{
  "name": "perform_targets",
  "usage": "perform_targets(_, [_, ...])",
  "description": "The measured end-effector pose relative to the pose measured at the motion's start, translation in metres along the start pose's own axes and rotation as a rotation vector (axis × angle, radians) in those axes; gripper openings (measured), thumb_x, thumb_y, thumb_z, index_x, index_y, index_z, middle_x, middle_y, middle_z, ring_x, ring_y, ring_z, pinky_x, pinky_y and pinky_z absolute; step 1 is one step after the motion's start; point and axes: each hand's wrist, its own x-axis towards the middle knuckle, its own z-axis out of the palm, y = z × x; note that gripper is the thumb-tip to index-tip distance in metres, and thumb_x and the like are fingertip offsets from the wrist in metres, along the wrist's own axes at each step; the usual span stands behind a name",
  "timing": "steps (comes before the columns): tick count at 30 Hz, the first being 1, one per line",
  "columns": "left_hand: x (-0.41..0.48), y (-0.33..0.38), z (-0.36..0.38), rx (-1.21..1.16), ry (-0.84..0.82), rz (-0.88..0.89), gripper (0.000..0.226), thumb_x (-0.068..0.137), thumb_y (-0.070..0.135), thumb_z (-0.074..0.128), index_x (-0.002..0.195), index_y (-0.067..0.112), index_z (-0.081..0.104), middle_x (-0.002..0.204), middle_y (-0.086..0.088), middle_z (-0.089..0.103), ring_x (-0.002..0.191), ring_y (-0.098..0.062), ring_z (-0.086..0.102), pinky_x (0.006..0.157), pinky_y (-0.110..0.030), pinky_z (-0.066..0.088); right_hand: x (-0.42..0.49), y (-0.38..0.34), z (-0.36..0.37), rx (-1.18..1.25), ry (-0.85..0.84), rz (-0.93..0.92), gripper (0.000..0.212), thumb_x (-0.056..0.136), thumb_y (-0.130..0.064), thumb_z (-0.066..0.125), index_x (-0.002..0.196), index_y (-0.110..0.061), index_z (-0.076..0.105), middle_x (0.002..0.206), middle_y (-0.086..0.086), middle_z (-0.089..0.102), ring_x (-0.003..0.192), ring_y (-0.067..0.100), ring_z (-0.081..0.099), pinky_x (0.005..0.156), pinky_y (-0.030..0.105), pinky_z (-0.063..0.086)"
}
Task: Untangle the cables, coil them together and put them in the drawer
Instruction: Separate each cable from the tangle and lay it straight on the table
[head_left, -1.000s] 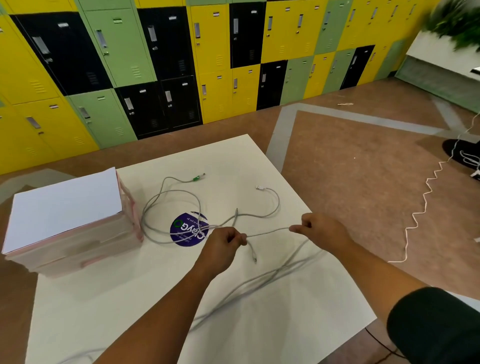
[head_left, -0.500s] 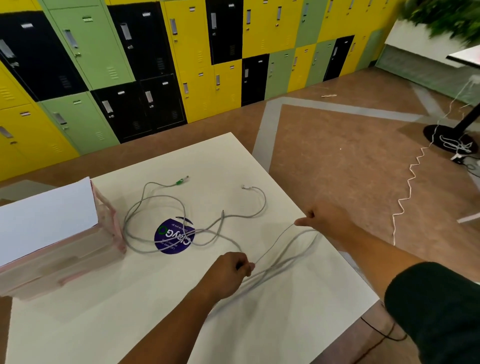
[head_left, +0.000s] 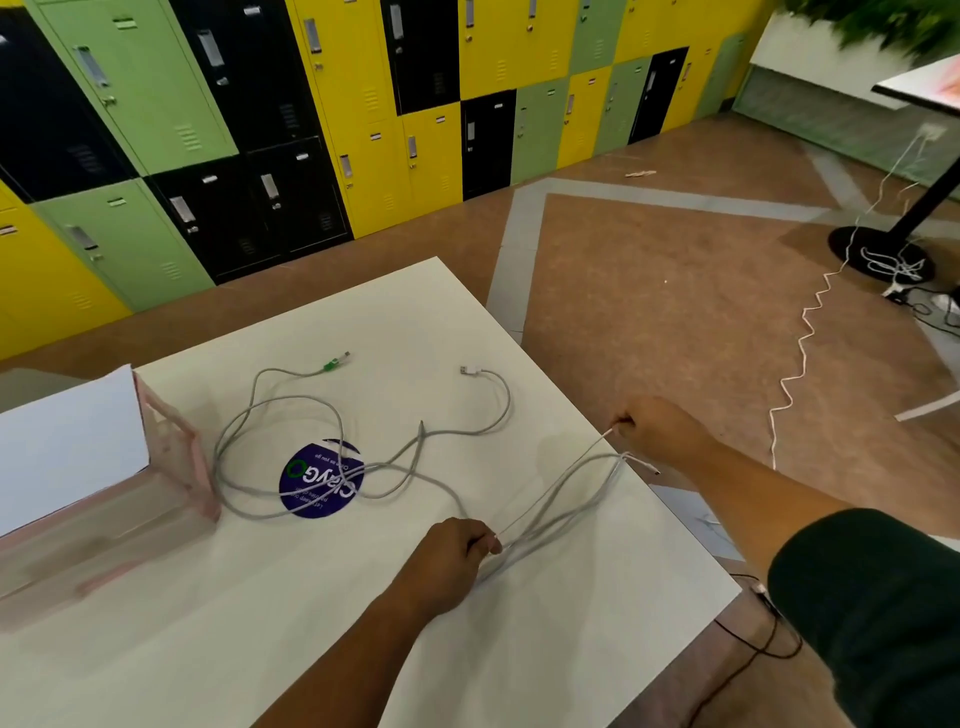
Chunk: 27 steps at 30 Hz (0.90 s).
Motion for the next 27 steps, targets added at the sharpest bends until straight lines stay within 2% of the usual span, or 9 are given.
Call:
perform_targets(5, [0.004, -0.002, 0.007, -0.021, 0.086, -0.037, 0.018, 0.096, 0.026, 0.060, 0.092, 0.022, 0.077, 0.086, 0.014, 0.074, 0.081, 0.002, 0.066, 0.068, -0.006, 0.042, 0.010, 0.013, 0.008, -0.057, -0.040, 0.004, 0.030, 0.091, -0.016, 0.051, 0.067, -0.029, 0.063, 0.063, -0.014, 0.059, 0.067, 0.014, 0.059, 0.055, 0.025, 0.038])
perform_targets(8, [0.005, 0.000, 0.012, -0.056, 0.166, -0.075, 0.014, 0.093, 0.028, 0.065, 0.084, 0.021, 0.074, 0.074, 0.011, 0.070, 0.071, -0.002, 0.064, 0.061, -0.008, 0.042, 0.013, 0.016, 0.017, -0.055, -0.017, 0.023, 0.033, 0.094, -0.014, 0.049, 0.066, -0.028, 0.061, 0.063, -0.013, 0.057, 0.066, 0.014, 0.057, 0.053, 0.024, 0.033])
perform_targets(11, [0.005, -0.001, 0.014, -0.059, 0.184, -0.097, 0.016, 0.095, 0.030, 0.063, 0.087, 0.022, 0.073, 0.077, 0.010, 0.070, 0.072, -0.004, 0.064, 0.062, -0.011, 0.044, 0.011, 0.021, 0.021, -0.081, -0.004, 0.097, 0.026, 0.095, -0.013, 0.049, 0.081, -0.024, 0.068, 0.076, -0.005, 0.059, 0.076, 0.019, 0.057, 0.053, 0.022, 0.033])
perform_targets(13, [0.005, -0.004, 0.016, -0.061, 0.168, -0.102, 0.016, 0.097, 0.029, 0.061, 0.088, 0.023, 0.073, 0.079, 0.010, 0.070, 0.073, -0.004, 0.063, 0.062, -0.010, 0.043, 0.008, 0.023, 0.026, -0.112, 0.002, 0.147, 0.025, 0.089, -0.013, 0.056, 0.068, -0.026, 0.058, 0.072, -0.007, 0.055, 0.083, 0.023, 0.061, 0.067, 0.025, 0.044])
perform_targets(15, [0.005, -0.007, 0.018, -0.062, 0.170, -0.102, 0.016, 0.097, 0.028, 0.061, 0.088, 0.023, 0.073, 0.079, 0.011, 0.069, 0.073, -0.003, 0.062, 0.062, -0.009, 0.041, 0.006, 0.016, 0.033, -0.112, 0.019, 0.141, 0.026, 0.081, -0.005, 0.054, 0.063, -0.024, 0.053, 0.074, -0.009, 0.054, 0.087, 0.026, 0.059, 0.087, 0.039, 0.046])
perform_targets(17, [0.005, -0.007, 0.020, -0.070, 0.186, -0.099, 0.016, 0.096, 0.027, 0.061, 0.090, 0.021, 0.074, 0.080, 0.011, 0.069, 0.073, -0.002, 0.062, 0.063, -0.008, 0.041, 0.001, 0.000, 0.045, -0.054, 0.095, -0.001, 0.027, 0.084, -0.004, 0.054, 0.083, -0.026, 0.071, 0.093, -0.008, 0.065, 0.098, 0.026, 0.059, 0.095, 0.041, 0.044])
perform_targets(20, [0.006, -0.005, 0.021, -0.084, 0.204, -0.100, 0.016, 0.096, 0.025, 0.061, 0.090, 0.018, 0.075, 0.080, 0.010, 0.069, 0.073, -0.003, 0.063, 0.062, -0.007, 0.041, -0.013, -0.040, 0.065, 0.131, 0.045, -0.295, 0.021, 0.094, -0.017, 0.058, 0.106, -0.024, 0.073, 0.110, -0.007, 0.069, 0.108, 0.020, 0.059, 0.097, 0.039, 0.044])
perform_targets(24, [0.006, -0.003, 0.017, -0.132, 0.234, -0.109, 0.014, 0.095, 0.022, 0.063, 0.084, 0.021, 0.072, 0.074, 0.011, 0.068, 0.067, 0.000, 0.062, 0.060, -0.010, 0.040, -0.040, -0.093, 0.092, 0.192, -0.217, -0.430, 0.025, 0.096, -0.028, 0.056, 0.116, -0.022, 0.069, 0.114, -0.008, 0.068, 0.103, 0.010, 0.061, 0.093, 0.030, 0.048])
perform_targets(27, [0.005, -0.002, 0.011, -0.159, 0.224, -0.104, 0.013, 0.094, 0.023, 0.064, 0.084, 0.022, 0.072, 0.074, 0.013, 0.068, 0.067, 0.003, 0.063, 0.060, -0.008, 0.041, -0.040, -0.098, 0.105, 0.168, -0.250, -0.445, 0.023, 0.099, -0.027, 0.052, 0.107, -0.019, 0.072, 0.104, -0.004, 0.068, 0.096, 0.013, 0.060, 0.089, 0.034, 0.050])
